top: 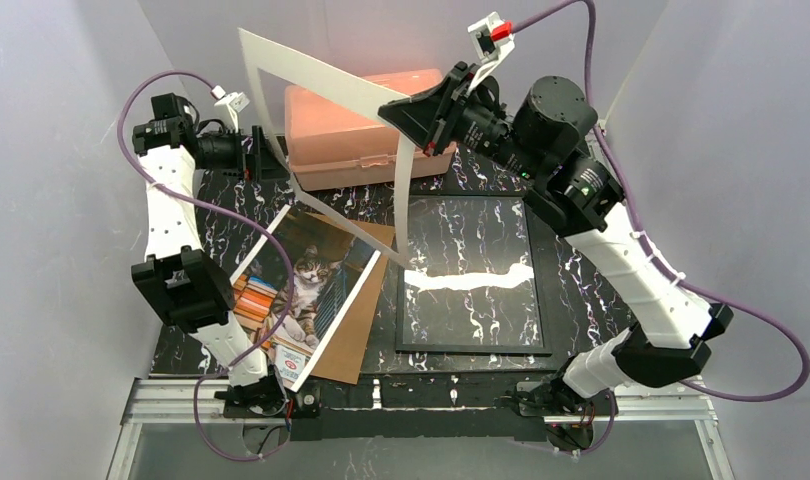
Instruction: Put the photo into the frame
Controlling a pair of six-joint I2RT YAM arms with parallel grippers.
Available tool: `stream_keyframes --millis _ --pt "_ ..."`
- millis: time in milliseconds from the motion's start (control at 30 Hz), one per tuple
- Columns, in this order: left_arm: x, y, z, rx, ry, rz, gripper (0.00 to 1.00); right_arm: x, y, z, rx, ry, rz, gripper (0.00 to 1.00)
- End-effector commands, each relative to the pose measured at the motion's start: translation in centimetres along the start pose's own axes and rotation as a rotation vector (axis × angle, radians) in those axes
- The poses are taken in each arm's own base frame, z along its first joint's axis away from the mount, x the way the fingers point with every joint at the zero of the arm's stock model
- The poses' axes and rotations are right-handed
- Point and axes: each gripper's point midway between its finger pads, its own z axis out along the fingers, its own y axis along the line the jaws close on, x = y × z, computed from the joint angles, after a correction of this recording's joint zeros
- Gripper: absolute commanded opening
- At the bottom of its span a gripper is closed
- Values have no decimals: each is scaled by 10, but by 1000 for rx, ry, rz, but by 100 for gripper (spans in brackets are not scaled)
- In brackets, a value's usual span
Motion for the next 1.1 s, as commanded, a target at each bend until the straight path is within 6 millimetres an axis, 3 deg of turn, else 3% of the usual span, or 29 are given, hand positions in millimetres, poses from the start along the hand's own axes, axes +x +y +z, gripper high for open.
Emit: stream_keyframes --millis 0,200,433,700,900,1067 --pt "2 -37 -15 94 -47 71 98 -11 8 -20 2 -15 35 1" --pt "12 -80 -29 227 -103 211 98 -1 -3 -37 87 32 47 1" --pt "23 -135 -44 421 -286 421 98 10 -8 -58 141 92 70 1" --pt "27 -139 -40 488 -311 355 98 11 -7 -70 139 79 83 1" --pt "38 -145 -32 531 -331 399 98 17 -2 -64 97 94 112 1" --pt "39 -138 -25 530 -325 424 98 18 -2 -59 68 111 120 1"
